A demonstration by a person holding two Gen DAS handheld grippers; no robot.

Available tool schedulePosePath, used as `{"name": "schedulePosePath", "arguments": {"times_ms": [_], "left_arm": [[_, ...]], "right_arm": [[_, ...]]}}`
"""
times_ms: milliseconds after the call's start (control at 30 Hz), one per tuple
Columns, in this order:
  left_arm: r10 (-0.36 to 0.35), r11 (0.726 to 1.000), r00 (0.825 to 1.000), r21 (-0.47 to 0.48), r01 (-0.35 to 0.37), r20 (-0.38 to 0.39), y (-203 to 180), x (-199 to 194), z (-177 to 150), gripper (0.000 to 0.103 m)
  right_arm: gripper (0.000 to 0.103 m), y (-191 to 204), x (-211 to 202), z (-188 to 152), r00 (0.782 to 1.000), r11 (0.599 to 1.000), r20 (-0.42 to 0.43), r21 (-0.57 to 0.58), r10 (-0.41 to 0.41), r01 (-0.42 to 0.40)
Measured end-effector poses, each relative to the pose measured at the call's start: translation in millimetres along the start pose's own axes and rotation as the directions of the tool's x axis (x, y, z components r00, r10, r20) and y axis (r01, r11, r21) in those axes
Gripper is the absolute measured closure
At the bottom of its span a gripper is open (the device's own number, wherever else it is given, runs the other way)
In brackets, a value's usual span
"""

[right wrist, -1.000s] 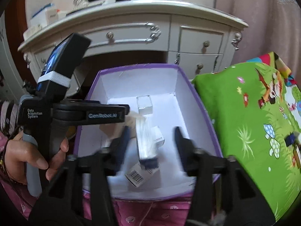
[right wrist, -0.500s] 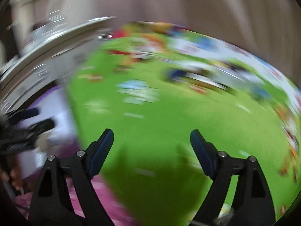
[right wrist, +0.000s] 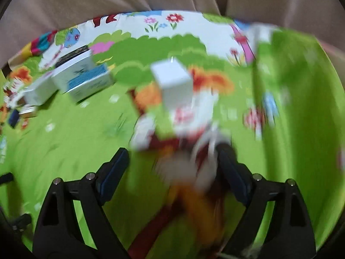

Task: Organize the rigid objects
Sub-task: 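Grasp a small white box with right tool while left tool grasps the teal box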

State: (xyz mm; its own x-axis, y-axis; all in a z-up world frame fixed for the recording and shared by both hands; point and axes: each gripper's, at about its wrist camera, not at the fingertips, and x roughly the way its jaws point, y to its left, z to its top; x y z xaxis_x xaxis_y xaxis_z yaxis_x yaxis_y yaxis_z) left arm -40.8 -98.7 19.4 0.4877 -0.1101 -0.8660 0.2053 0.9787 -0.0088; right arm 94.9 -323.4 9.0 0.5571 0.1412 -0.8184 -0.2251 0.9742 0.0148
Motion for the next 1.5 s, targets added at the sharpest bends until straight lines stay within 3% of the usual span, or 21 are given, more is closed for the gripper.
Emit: {"name": "schedulePosePath", "arguments": {"times_ms": [167, 200, 233, 267, 367, 567, 700, 733, 767, 800, 967, 1133, 1267, 1300, 1367, 1500], "left_arm": [[-0.032, 0.998, 0.999, 0.05, 0.032, -0.003, 1.8, 35.6, 55.1, 0.0], [-0.038, 0.998, 0.999, 0.057, 0.039, -0.011, 2.0, 43.1, 67.7, 0.0], [-0.043, 0.997, 0.999, 0.068, 0.044, -0.013, 1.9, 48.6, 76.4, 0.0], [-0.054, 0.995, 0.998, 0.085, 0.055, -0.013, 0.7, 55.3, 86.4, 0.0], [-0.067, 0.992, 0.998, 0.106, 0.068, -0.011, -1.1, 74.7, 112.9, 0.0], [-0.077, 0.988, 0.996, 0.129, 0.081, -0.034, -12.6, 109.3, 165.3, 0.0], [-0.076, 0.987, 0.997, 0.139, 0.077, -0.016, -24.1, 122.4, 184.4, 0.002], [-0.08, 0.988, 0.997, 0.132, 0.079, 0.002, -25.6, 119.9, 182.5, 0.008], [-0.088, 0.987, 0.996, 0.136, 0.083, 0.032, -28.7, 112.9, 177.6, 0.034], [-0.092, 0.986, 0.994, 0.143, 0.084, 0.052, -32.3, 106.3, 172.2, 0.07], [-0.068, 0.984, 0.991, 0.173, 0.047, 0.115, -49.4, 68.4, 107.8, 0.069], [-0.071, 0.991, 0.994, 0.117, 0.06, 0.088, -49.0, 34.8, 54.5, 0.068], [-0.05, 0.993, 0.993, 0.114, 0.038, 0.109, -43.1, -1.4, -4.3, 0.068], [-0.047, 0.993, 0.992, 0.113, 0.034, 0.118, -40.5, -9.6, -19.0, 0.068], [-0.037, 0.995, 0.99, 0.094, 0.024, 0.134, -35.1, -23.9, -44.3, 0.068], [-0.026, 0.998, 0.987, 0.054, 0.017, 0.159, -28.8, -34.8, -66.7, 0.068]], "right_arm": [[0.013, 1.1, 25.7, 42.1, 0.999, 0.997, 0.01, -0.061, 0.047, -0.046], [0.02, 0.2, 25.9, 47.3, 0.999, 0.997, 0.019, -0.066, 0.05, -0.049], [0.049, -0.2, 26.9, 46.4, 0.998, 0.996, 0.033, -0.067, 0.052, -0.05], [0.064, -2.4, 25.0, 46.1, 0.998, 0.998, 0.043, -0.054, 0.048, -0.045], [0.064, -9.5, 13.9, 31.5, 0.995, 0.996, 0.04, -0.023, 0.091, -0.09], [0.063, 1.0, -18.6, -23.9, 0.996, 0.997, 0.054, -0.015, 0.075, -0.074], [0.063, 13.1, -20.5, -32.0, 0.997, 0.998, 0.059, -0.035, 0.049, -0.047], [0.064, 14.1, -19.4, -31.5, 0.997, 0.998, 0.059, -0.038, 0.044, -0.042], [0.063, 13.9, -19.0, -31.3, 0.997, 0.998, 0.059, -0.037, 0.045, -0.043], [0.063, 12.8, -18.8, -31.4, 0.997, 0.998, 0.059, -0.032, 0.05, -0.048], [0.063, 11.6, -17.6, -30.9, 0.996, 0.998, 0.06, -0.025, 0.059, -0.058], [0.063, 16.2, -23.3, -38.3, 0.997, 0.999, 0.056, -0.008, 0.052, -0.051], [0.064, 43.2, -51.9, -72.9, 0.997, 0.997, 0.037, -0.024, 0.068, -0.068], [0.064, 55.7, -65.4, -90.8, 0.994, 0.994, 0.042, -0.033, 0.104, -0.102], [0.064, 76.1, -81.5, -116.7, 0.993, 0.992, 0.057, -0.078, 0.101, -0.097], [0.064, 105.3, -103.5, -147.6, 0.992, 0.984, 0.056, -0.151, 0.108, -0.099]]}}
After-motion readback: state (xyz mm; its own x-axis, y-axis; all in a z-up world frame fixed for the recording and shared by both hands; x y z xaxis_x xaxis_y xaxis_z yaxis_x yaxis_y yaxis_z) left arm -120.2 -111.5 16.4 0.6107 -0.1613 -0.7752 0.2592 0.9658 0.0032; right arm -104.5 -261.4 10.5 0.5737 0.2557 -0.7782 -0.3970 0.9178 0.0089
